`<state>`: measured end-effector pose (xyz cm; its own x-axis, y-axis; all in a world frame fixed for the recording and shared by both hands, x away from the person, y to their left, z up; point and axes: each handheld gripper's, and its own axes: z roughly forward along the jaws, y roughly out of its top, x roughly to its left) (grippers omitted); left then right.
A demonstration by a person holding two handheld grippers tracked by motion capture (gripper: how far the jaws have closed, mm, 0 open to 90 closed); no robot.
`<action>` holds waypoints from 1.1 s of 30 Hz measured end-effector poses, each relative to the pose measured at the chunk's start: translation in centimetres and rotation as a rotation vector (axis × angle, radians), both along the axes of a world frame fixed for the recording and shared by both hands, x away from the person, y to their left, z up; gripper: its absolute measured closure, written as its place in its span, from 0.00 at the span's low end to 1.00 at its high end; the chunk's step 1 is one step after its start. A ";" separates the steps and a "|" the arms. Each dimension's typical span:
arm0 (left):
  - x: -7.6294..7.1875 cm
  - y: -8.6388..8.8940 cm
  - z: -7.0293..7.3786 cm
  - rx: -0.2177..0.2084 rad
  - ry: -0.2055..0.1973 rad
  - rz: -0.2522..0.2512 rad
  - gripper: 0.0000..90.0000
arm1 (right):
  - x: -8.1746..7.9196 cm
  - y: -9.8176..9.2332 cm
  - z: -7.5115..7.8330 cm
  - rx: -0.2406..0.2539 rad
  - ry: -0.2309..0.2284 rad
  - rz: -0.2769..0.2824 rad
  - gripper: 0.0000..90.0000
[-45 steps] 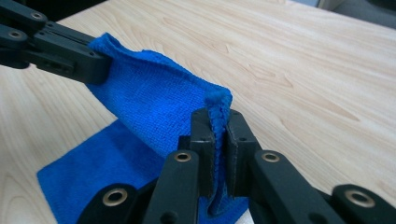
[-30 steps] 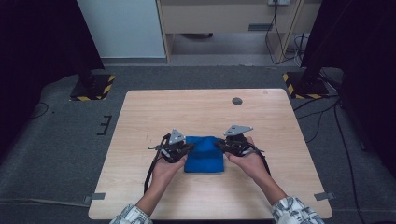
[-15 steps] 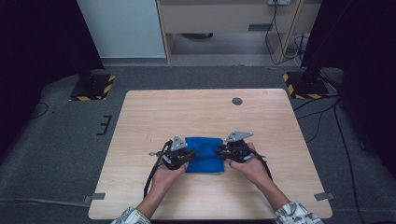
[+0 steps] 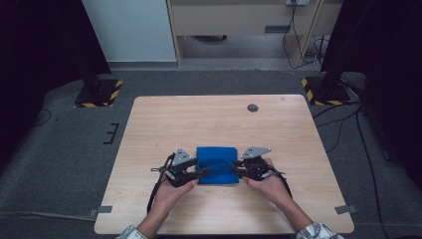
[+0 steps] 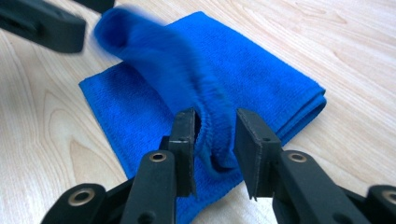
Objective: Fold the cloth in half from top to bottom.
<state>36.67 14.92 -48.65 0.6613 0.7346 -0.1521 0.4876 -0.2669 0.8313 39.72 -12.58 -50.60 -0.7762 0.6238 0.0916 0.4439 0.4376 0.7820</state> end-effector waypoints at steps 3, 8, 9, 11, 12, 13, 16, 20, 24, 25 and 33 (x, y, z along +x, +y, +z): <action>0.0 0.2 0.4 -0.017 -0.017 0.018 0.45 | -0.2 -0.1 -0.2 -0.002 0.007 0.003 0.76; 0.7 0.7 0.1 -0.010 -0.032 0.064 0.44 | -0.6 -0.3 -0.2 0.001 0.009 0.009 0.75; 0.8 0.7 0.0 -0.011 -0.032 0.070 0.44 | -0.7 -0.3 -0.2 0.001 0.008 0.009 0.74; 1.0 1.0 -0.2 -0.007 -0.028 0.083 0.43 | -0.8 -0.4 -0.1 0.004 0.011 0.005 0.71; 1.0 1.1 -0.3 -0.005 -0.025 0.085 0.43 | -0.8 -0.5 -0.1 0.005 0.014 0.006 0.70; 1.1 1.2 -0.3 -0.009 -0.023 0.089 0.43 | -0.9 -0.5 0.0 0.008 0.013 0.001 0.68; 1.1 1.3 -0.5 -0.007 -0.021 0.096 0.43 | -1.2 -0.7 0.3 0.009 0.018 0.003 0.62; 1.1 1.2 -0.6 0.009 -0.021 0.091 0.42 | -1.8 -0.7 0.9 0.018 0.019 -0.001 0.53; 1.1 0.8 -0.9 0.028 -0.020 0.084 0.40 | -2.1 -0.8 1.8 0.020 0.000 -0.004 0.47; 1.1 0.7 -1.0 0.035 -0.023 0.082 0.40 | -2.1 -0.9 2.0 0.020 -0.007 -0.011 0.46; 1.1 0.2 -1.0 0.063 -0.027 0.076 0.32 | -1.0 -1.0 2.3 0.035 -0.033 -0.060 0.37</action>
<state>37.78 15.17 -49.64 0.6066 0.7902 -0.0868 0.4860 -0.2823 0.8271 38.75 -13.56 -48.35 -0.7404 0.6663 0.0893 0.4425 0.3830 0.8109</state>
